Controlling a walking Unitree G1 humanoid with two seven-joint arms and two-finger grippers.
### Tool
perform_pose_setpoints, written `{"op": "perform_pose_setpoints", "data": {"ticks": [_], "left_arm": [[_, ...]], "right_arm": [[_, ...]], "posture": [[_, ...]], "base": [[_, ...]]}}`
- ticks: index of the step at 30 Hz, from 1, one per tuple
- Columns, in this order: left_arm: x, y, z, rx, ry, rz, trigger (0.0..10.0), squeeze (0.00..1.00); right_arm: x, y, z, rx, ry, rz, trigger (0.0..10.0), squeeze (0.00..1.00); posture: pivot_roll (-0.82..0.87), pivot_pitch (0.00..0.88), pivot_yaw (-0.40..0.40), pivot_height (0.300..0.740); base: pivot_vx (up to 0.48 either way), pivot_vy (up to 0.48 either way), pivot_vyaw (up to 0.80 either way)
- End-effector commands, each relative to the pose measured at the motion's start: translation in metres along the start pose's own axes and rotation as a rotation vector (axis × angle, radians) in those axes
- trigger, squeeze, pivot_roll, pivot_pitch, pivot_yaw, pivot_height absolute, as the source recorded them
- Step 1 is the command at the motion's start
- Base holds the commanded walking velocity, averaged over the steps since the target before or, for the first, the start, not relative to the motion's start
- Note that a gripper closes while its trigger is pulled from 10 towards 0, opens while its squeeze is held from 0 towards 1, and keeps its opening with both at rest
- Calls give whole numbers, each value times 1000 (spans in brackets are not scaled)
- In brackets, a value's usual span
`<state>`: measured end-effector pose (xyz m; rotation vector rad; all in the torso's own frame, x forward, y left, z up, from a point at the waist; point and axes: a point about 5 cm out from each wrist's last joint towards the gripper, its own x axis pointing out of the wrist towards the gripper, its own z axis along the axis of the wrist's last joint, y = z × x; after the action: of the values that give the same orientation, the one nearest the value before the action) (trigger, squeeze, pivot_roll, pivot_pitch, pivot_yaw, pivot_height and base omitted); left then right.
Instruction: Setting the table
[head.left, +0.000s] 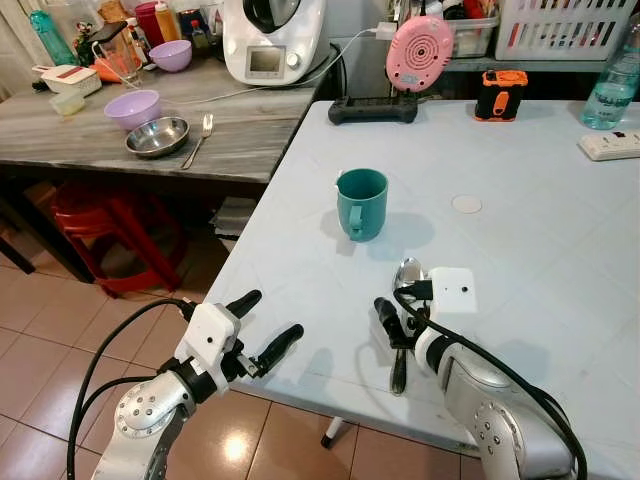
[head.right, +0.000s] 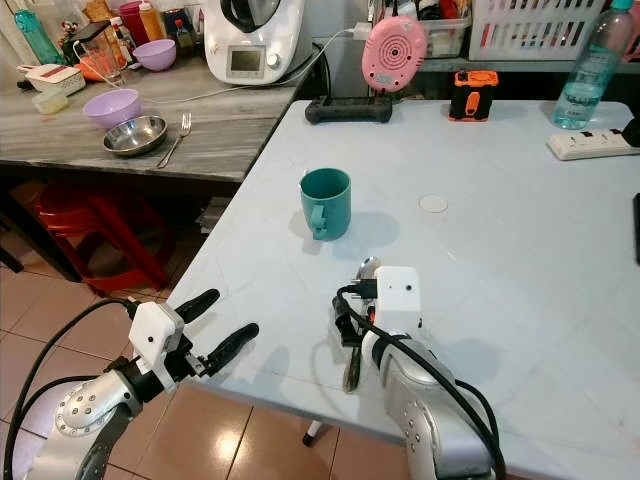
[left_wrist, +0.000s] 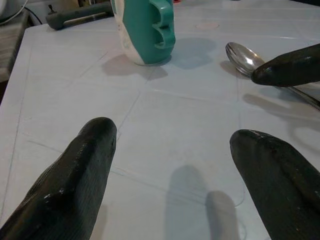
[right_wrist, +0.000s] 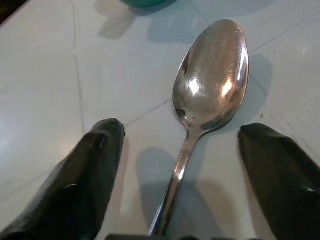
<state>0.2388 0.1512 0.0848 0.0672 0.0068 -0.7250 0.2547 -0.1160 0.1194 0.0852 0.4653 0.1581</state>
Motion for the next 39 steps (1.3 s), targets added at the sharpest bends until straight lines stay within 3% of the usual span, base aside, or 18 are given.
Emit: {"op": "perform_pose_setpoints", "data": {"ticks": [1, 12, 24, 33, 39], "left_arm": [[0, 0, 0, 1, 10, -4, 10000, 0], [0, -1, 1, -8, 10, -7, 10000, 0], [-1, -4, 1, -7, 19, -14, 10000, 0], [0, -4, 0, -6, 23, -15, 10000, 0], [1, -4, -2, -6, 25, -12, 10000, 0]], "right_arm": [[8, 1, -16, -23, 85, 12, 0, 0], [31, -21, -36, -247, 137, 11, 0, 0], [45, -42, -31, -306, 85, 14, 0, 0], [59, -36, -21, -339, 18, 75, 0, 0], [63, -34, -14, -298, -31, 36, 0, 0]], "posture": [[-75, 86, 148, 740], [-67, 82, 144, 740], [-60, 87, 158, 740], [-53, 87, 159, 740], [-48, 87, 158, 740]], "base": [[0, 0, 0], [0, 0, 0], [0, 0, 0], [0, 0, 0], [0, 0, 0]]}}
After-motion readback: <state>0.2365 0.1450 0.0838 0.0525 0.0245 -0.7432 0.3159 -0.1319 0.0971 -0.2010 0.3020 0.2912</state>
